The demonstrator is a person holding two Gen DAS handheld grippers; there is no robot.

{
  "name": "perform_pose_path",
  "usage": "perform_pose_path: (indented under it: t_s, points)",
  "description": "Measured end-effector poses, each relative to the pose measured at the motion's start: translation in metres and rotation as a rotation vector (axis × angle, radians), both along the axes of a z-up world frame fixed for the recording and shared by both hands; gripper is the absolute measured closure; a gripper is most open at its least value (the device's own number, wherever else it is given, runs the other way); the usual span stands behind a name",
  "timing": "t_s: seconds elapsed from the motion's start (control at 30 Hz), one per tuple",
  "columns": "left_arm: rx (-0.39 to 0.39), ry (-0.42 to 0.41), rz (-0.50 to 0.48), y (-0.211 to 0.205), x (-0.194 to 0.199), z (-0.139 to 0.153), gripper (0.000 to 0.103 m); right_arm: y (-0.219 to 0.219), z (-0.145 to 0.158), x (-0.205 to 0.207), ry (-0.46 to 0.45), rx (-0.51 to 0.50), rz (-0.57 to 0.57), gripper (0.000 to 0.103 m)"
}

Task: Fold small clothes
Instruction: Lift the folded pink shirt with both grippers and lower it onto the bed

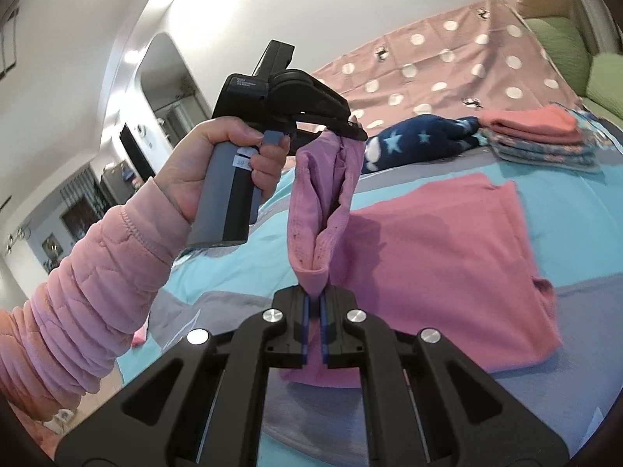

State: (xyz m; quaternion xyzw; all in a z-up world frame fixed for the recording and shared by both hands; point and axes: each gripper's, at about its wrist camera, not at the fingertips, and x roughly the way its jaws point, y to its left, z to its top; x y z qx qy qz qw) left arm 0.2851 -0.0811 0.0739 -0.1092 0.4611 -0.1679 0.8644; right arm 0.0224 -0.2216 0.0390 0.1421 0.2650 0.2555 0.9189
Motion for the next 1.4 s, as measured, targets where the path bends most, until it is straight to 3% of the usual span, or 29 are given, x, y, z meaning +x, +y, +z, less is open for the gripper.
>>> perform_pose_path:
  t_s: [0.4, 0.63, 1.1, 1.23, 1.4]
  points:
    - [0.132, 0.053, -0.112, -0.105, 0.02, -0.026, 0.093, -0.072, -0.024, 0.003, 0.07, 0.091, -0.17, 0.099]
    - [0.202, 0.076, -0.149, -0.143, 0.024, -0.051, 0.093, -0.098, -0.045, 0.009, 0.139, 0.15, -0.218, 0.099]
    - [0.306, 0.081, -0.186, -0.194, 0.033, -0.083, 0.091, -0.118, -0.062, 0.015, 0.176, 0.146, -0.293, 0.099]
    - [0.268, 0.032, -0.222, -0.195, 0.026, -0.082, 0.059, -0.117, -0.071, 0.017, 0.199, 0.105, -0.317, 0.099]
    - [0.296, -0.078, -0.271, -0.196, 0.01, -0.065, 0.049, -0.118, -0.075, 0.019, 0.209, 0.106, -0.32, 0.098]
